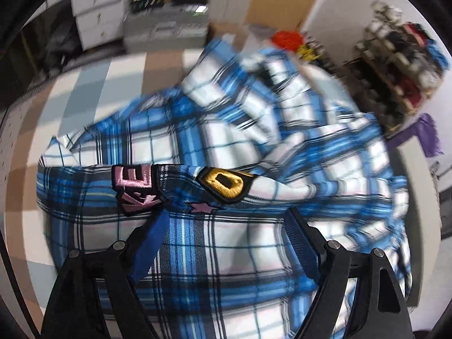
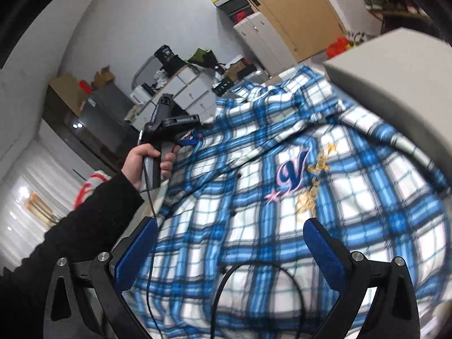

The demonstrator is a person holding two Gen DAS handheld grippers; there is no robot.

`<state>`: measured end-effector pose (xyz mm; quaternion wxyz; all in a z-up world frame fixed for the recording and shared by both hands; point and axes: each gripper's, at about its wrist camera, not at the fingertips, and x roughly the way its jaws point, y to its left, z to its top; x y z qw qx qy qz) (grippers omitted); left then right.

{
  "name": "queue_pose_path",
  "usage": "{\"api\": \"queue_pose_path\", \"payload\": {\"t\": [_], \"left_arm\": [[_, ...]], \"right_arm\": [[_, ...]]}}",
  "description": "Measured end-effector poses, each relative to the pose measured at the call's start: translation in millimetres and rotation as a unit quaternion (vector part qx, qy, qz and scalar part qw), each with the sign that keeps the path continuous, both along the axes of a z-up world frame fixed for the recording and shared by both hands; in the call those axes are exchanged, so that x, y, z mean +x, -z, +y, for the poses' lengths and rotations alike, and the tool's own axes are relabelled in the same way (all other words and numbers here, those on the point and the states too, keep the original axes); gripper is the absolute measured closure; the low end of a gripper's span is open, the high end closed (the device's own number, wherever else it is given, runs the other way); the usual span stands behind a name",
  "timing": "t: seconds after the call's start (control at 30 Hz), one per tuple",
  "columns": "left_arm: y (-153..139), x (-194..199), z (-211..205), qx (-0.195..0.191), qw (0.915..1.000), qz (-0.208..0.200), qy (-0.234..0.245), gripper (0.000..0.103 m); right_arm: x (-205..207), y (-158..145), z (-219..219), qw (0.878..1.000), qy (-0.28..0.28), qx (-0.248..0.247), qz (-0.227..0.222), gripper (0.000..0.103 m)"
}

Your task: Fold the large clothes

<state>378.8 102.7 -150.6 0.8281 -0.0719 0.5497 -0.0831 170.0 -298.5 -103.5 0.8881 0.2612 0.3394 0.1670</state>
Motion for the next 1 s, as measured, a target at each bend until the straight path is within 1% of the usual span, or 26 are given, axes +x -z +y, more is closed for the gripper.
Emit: {"api": "queue_pose_path", "payload": {"t": [0.07,0.13,0.17,0.2,0.27,0.33,0.37,0.43,0.47,0.57,0.6,0.63,0.67,0.73,0.77,0.8,0.83,0.9,0.93,1.0], "left_arm": [[13.1,4.7,1.3,-0.009,0.9998,0.014,-0.011,0.023],[10.3,-0.4,-3.2,0.001,1.0,-0.007,-0.007,0.023],[9.3,-2.6,-6.7,0.006,1.0,-0.004,0.0,0.023],[6.3,-6.1,-8.9,0.005,0.9999,0.0,0.009,0.023],[-4.7,-15.5,-9.4,-0.003,0.9997,-0.013,0.018,0.023],[-20.1,-32.1,-5.1,-0.006,0.9993,-0.033,0.018,0.023],[-26.9,-41.9,-3.1,-0.012,0.9989,-0.042,0.019,0.023],[-33.8,-57.5,-3.8,-0.014,0.9985,-0.047,0.023,0.023],[-31.2,-61.3,-0.2,-0.01,0.9986,-0.044,0.026,0.023],[-20.0,-75.4,-7.5,0.021,0.9983,-0.037,0.039,0.023],[-12.0,-65.1,1.8,0.028,0.9983,-0.033,0.04,0.023],[-4.7,-63.3,9.4,0.033,0.9985,-0.024,0.037,0.023],[3.6,-62.9,11.4,0.035,0.9988,-0.014,0.031,0.023],[6.7,-64.7,29.5,0.028,0.9992,-0.004,0.027,0.023],[9.9,-65.8,32.6,0.025,0.9994,-0.006,0.025,0.023],[6.5,-72.3,35.4,0.027,0.9993,-0.009,0.025,0.023],[7.1,-72.5,34.3,0.031,0.9991,-0.012,0.026,0.023],[6.2,-71.6,30.7,0.042,0.9985,-0.01,0.035,0.023],[4.0,-69.3,28.9,0.038,0.9984,-0.003,0.043,0.023],[-12.0,-65.4,26.9,0.004,0.9978,0.008,0.066,0.023]], "right_arm": [[6.7,-5.9,2.0,0.998,0.017,-0.053,-0.006,0.0],[21.4,-15.4,5.3,0.994,0.014,-0.105,-0.016,0.0],[30.5,-20.1,7.7,0.991,0.005,-0.129,-0.021,0.0],[40.2,-24.3,10.6,0.989,-0.002,-0.148,-0.023,0.0],[71.5,-35.5,16.7,0.981,-0.02,-0.192,-0.022,0.0],[100.0,-42.2,20.9,0.975,-0.033,-0.217,-0.014,0.0],[125.8,-47.3,23.5,0.972,-0.035,-0.23,-0.005,0.0],[168.6,-49.1,28.4,0.972,-0.051,-0.23,0.019,0.0],[191.9,-46.4,32.8,0.97,-0.055,-0.233,0.037,0.0],[253.3,-24.7,53.8,0.956,-0.065,-0.271,0.09,0.0],[269.1,-13.9,58.7,0.951,-0.067,-0.282,0.111,0.0],[280.0,-6.7,60.6,0.947,-0.065,-0.286,0.128,0.0],[298.7,8.7,61.5,0.944,-0.054,-0.284,0.158,0.0],[315.4,29.2,57.4,0.94,-0.031,-0.28,0.192,0.0],[321.3,37.4,54.7,0.937,-0.017,-0.285,0.203,0.0],[325.2,41.8,53.0,0.934,-0.009,-0.29,0.208,0.0],[327.0,51.8,52.6,0.928,-0.004,-0.301,0.217,0.0],[327.7,68.4,54.8,0.917,-0.011,-0.322,0.235,0.0],[323.5,70.8,55.2,0.92,-0.012,-0.325,0.22,0.0],[322.4,71.2,54.8,0.918,-0.019,-0.328,0.221,0.0]]}}
